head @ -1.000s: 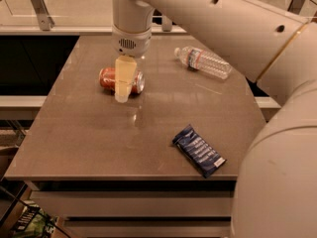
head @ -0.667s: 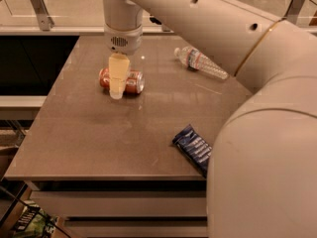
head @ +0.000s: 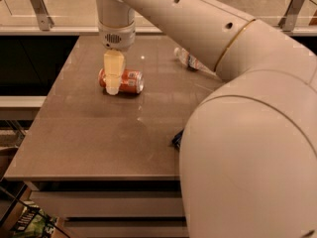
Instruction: Place coke can upright
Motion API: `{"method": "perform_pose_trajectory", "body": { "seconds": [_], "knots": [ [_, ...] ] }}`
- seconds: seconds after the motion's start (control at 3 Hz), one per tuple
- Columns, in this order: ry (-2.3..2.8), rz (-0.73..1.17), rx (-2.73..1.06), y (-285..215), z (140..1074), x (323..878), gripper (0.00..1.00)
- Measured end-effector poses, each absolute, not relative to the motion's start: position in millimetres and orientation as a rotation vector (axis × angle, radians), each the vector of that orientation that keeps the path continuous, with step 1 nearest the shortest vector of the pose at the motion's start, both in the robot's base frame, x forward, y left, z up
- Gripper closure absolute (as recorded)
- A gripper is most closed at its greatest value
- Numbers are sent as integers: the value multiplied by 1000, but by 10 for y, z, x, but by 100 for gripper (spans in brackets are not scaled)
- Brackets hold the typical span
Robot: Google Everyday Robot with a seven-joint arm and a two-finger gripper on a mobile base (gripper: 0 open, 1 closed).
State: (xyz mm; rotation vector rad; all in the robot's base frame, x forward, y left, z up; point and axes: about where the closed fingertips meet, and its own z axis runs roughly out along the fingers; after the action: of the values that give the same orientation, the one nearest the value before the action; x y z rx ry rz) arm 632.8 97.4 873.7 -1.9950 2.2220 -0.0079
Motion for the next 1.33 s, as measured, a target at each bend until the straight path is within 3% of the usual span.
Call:
{"method": "perform_pose_trajectory", "body": {
  "seconds": [1.33],
  "knots": [
    [2267, -23, -1940, 1070, 8462, 6375, 0]
  ]
}}
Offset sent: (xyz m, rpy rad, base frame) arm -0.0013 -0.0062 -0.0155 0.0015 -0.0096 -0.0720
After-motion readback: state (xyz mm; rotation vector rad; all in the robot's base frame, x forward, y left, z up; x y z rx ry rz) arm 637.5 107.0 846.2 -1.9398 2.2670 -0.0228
